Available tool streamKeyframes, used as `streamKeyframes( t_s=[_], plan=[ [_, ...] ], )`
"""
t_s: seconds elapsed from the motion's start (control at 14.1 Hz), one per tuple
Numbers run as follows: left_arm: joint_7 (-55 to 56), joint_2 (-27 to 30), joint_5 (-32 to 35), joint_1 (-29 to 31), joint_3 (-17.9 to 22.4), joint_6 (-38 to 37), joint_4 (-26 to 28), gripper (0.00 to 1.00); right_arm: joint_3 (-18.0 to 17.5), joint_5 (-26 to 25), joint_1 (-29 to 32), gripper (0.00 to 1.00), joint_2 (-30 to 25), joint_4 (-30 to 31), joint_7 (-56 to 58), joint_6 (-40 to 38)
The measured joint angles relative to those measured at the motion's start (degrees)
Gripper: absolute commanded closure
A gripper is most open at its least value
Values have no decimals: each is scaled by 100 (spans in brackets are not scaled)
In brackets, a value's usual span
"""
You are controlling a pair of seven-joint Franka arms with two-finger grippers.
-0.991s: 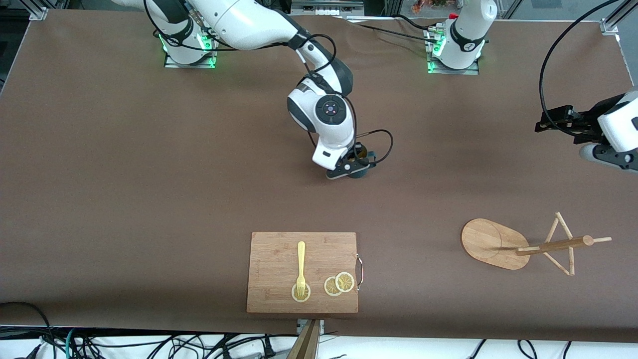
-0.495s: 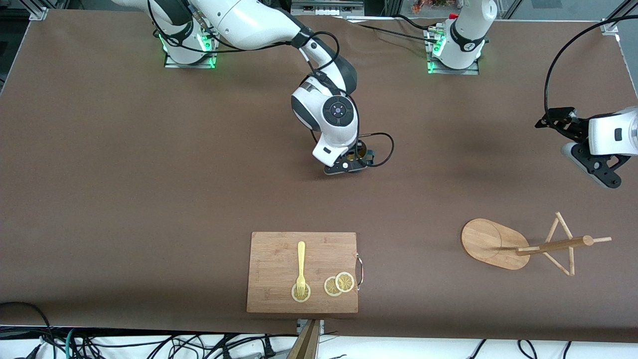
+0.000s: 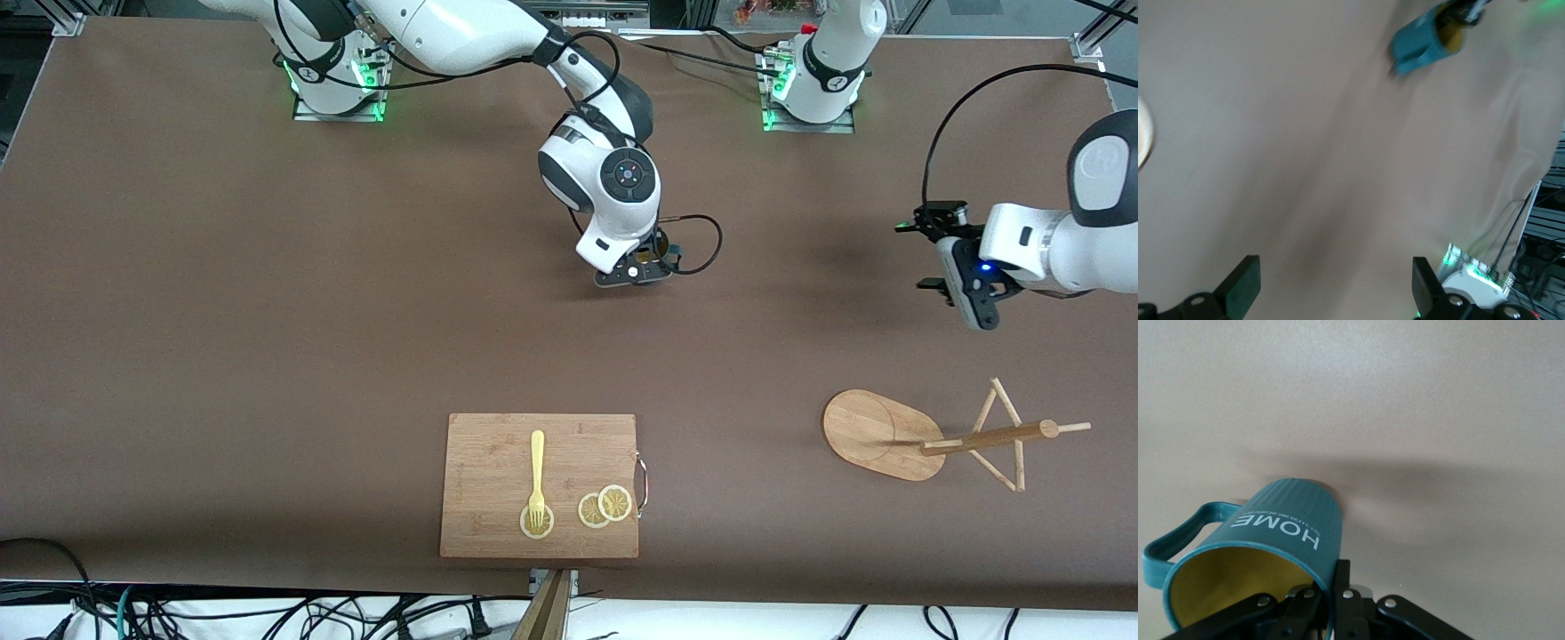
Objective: Pass cup and hang on rack
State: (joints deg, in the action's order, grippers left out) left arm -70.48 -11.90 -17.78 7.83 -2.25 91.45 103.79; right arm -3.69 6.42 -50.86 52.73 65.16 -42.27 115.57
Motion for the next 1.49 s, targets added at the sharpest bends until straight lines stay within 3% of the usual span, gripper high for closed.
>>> streamKeyframes(
  t_s=[0.14,0.28,0.35,0.42,0.64,0.78,0.99,1.2,1.49],
  plan=[
    [-775,167,-598,2,0,459,552,0,0,-14,-13,100,68,0,18,57],
    [-1589,323,-1223,4,-1,962,1117,0,1,-31,-15,84,84,-16,59,71],
    [-2079,354,-1632,4,-3,1206,1386,0,1,-31,-16,59,85,-19,63,72],
    [-2656,359,-2159,4,-6,1489,1715,0,1,-31,-16,1,85,-23,63,65],
    [-4358,234,-3575,-6,-44,2100,2598,0,6,-7,-6,0,39,-211,60,-62],
    [-5170,48,-4158,-26,-134,2173,2844,0,35,113,2,0,-141,-390,53,-346],
    [-6124,-330,-4805,-66,-206,2201,2910,0,236,144,175,0,-774,-531,14,-968],
    [-6943,-830,-5554,-224,-253,2202,2941,0,515,149,860,0,-1440,-523,44,-1445],
    [-7465,-1436,-6142,-600,-270,2204,2936,0,1059,293,1665,0,-1773,-504,441,-1628]
  ],
)
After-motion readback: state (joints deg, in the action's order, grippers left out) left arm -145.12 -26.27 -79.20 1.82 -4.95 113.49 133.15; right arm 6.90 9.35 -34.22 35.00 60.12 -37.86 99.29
